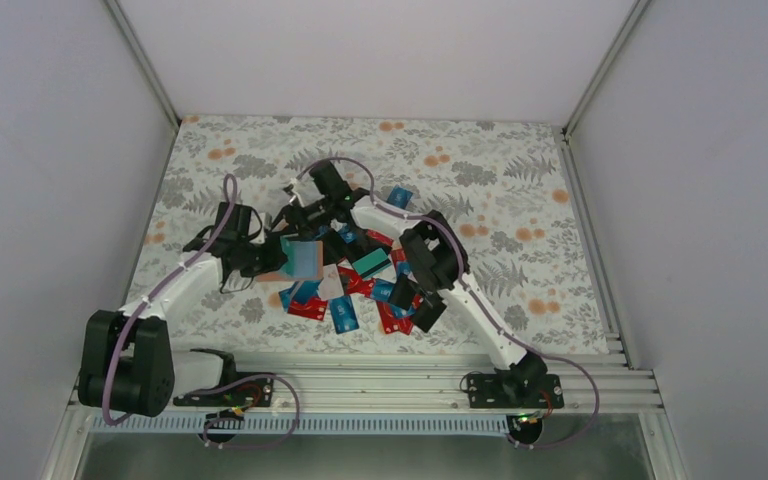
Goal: Put the credit cards into the card holder
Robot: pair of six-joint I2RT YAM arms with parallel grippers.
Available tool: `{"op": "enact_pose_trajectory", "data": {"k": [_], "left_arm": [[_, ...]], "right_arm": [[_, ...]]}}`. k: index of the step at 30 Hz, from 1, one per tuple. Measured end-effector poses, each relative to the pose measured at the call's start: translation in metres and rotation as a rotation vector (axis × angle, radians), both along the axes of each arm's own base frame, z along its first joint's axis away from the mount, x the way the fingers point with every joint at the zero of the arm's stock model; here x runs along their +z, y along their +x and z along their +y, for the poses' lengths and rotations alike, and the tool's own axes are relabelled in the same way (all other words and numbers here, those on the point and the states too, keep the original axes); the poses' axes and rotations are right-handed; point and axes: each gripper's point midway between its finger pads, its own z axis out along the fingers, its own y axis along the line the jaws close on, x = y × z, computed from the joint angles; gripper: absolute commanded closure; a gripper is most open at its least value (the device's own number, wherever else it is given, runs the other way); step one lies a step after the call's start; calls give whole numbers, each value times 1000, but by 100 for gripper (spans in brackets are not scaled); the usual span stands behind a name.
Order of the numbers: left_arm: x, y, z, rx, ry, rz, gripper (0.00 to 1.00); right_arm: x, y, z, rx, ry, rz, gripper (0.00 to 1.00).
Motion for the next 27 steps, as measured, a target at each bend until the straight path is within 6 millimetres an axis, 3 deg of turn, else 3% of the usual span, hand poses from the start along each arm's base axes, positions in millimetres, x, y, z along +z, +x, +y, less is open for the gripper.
{"op": "enact_pose_trajectory", "data": {"k": [6, 18, 23, 27], "left_arm": [[-5, 5, 1, 6, 2, -40, 98], [-6, 21, 7, 49, 28, -128, 98], [-15, 17, 8, 57, 21, -125, 98], [-26, 11, 8, 66, 15, -112, 98]], "right_arm": [[2, 9, -16, -6, -9, -17, 34], [32, 17, -90, -78, -56, -86, 36], [25, 4, -109, -88, -88, -86, 37], [8, -9, -120, -85, -119, -52, 37]]}}
